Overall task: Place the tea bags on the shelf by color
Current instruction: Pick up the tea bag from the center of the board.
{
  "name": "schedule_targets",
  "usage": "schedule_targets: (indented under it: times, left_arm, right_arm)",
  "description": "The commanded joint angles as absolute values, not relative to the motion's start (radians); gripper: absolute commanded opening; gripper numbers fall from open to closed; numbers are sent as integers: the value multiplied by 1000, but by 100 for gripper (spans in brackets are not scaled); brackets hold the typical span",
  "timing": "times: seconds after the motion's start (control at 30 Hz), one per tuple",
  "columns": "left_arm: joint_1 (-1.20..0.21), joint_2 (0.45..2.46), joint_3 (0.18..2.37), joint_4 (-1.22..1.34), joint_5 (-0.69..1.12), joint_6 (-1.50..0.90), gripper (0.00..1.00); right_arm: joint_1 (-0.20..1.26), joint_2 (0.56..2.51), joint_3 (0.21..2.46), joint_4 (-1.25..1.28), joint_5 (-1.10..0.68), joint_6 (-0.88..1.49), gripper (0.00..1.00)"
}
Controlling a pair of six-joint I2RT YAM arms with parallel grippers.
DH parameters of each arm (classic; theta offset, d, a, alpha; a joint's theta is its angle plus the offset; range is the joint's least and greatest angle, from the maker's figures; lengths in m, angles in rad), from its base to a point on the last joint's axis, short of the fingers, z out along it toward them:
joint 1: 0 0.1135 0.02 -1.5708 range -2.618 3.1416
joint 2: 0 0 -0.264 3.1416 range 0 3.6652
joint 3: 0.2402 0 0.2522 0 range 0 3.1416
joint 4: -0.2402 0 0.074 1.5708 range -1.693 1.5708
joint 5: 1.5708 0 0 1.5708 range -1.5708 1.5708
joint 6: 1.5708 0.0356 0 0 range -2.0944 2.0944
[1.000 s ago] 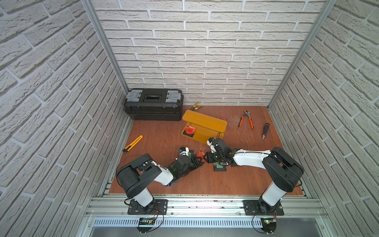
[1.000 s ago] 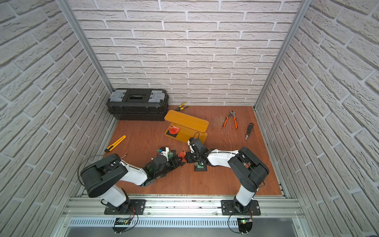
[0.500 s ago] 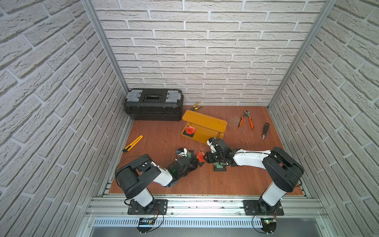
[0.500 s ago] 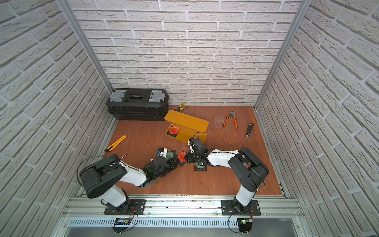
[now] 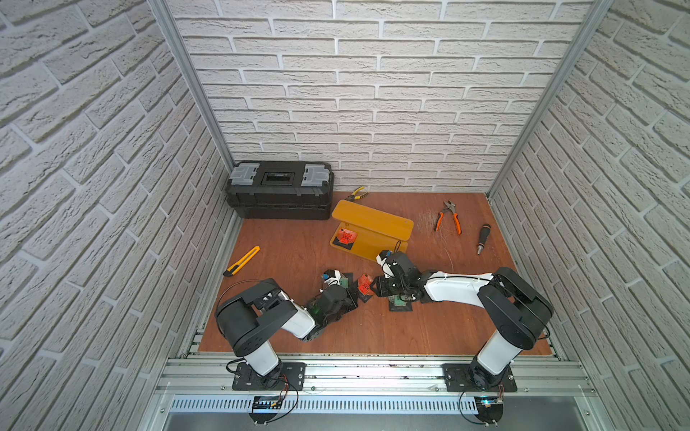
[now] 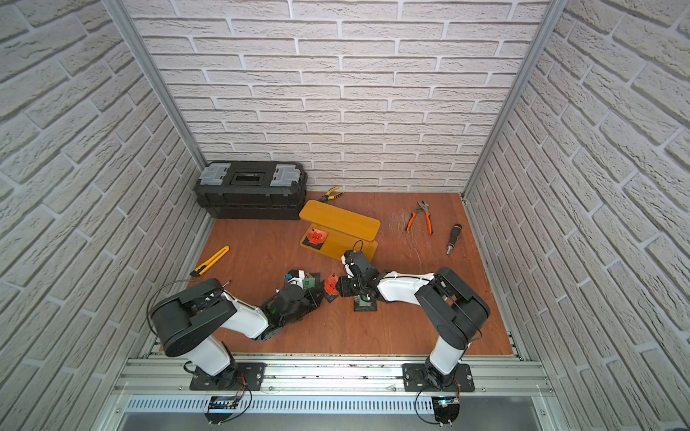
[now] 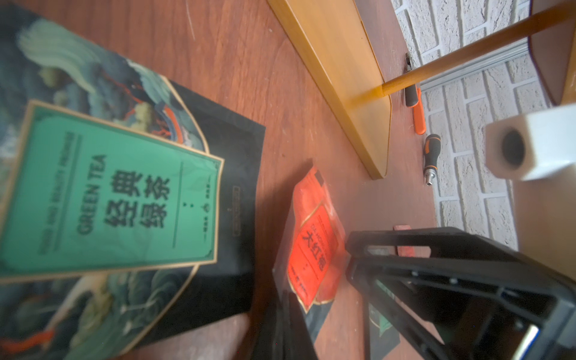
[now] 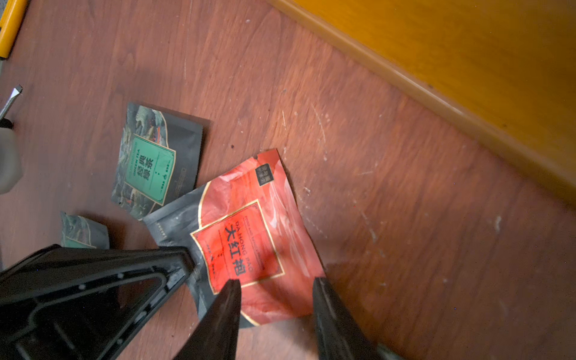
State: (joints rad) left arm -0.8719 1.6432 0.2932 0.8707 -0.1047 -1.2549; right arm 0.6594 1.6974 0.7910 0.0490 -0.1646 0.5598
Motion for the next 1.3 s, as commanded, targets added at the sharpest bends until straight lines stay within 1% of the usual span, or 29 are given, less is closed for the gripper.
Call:
schedule_targets:
  times: [0.0,0.33,0.67,0.83,1.03,1.27]
  left_arm:
    - [-877,1633,290,822,-114,-1227,0]
    - [-877,1534,308,741,-117,-1171,0]
    - [-842,1398,337,615,-98,-1121,0]
    - [-808,1360,367,566,-77,-1091,0]
    - [-774,1367,402,563,-48,-1078,0]
    - [-737,1400,447,593,-25,-1063,0]
  right_arm:
    - [664,1678,767,-25,-171,536,45]
    - [665,1468,730,-58,-140,446,56]
    - [664,1216,709,-146,-132,373,61]
    - [664,1106,685,-147,-59,276,63]
    - [663,1031,597,-68,-44,300,64]
    - [663,1009,587,-68,-17,306,64]
